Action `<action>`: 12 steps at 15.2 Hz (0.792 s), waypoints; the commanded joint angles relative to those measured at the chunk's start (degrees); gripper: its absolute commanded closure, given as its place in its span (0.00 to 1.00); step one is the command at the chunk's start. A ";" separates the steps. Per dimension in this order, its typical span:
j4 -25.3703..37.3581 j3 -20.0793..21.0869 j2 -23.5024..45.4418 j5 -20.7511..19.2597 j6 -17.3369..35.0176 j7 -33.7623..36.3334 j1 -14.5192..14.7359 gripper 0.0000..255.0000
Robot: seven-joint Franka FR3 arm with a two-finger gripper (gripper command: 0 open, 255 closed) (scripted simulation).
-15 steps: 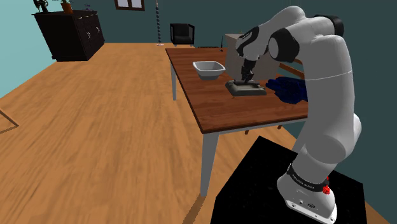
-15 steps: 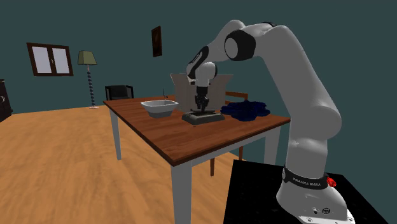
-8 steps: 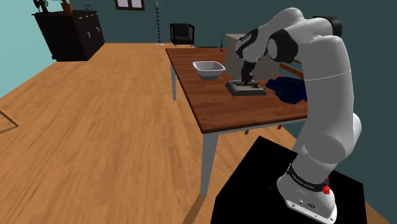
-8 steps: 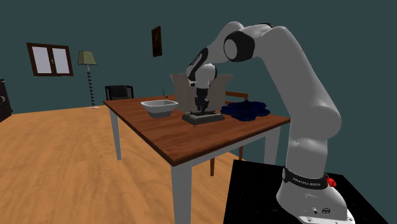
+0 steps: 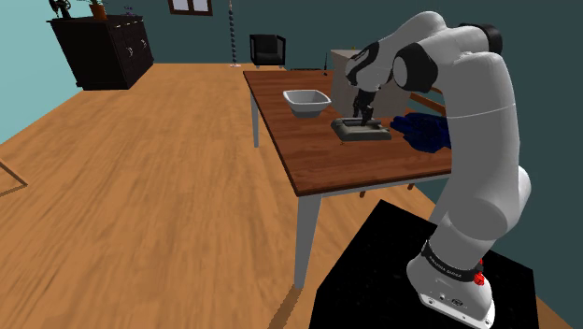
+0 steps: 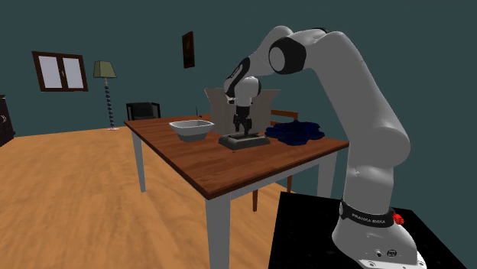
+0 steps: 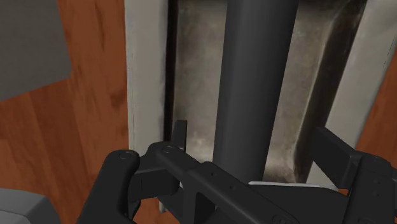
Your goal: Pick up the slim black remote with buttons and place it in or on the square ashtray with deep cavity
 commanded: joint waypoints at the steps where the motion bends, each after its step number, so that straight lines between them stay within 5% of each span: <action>1: 0.55 -0.48 -0.96 -0.73 -1.36 0.42 0.30 0.00; 4: 2.55 -1.65 -3.39 -2.62 -5.32 1.57 0.98 0.00; 12: 2.55 -1.64 -3.39 -2.62 -5.32 1.57 0.97 0.00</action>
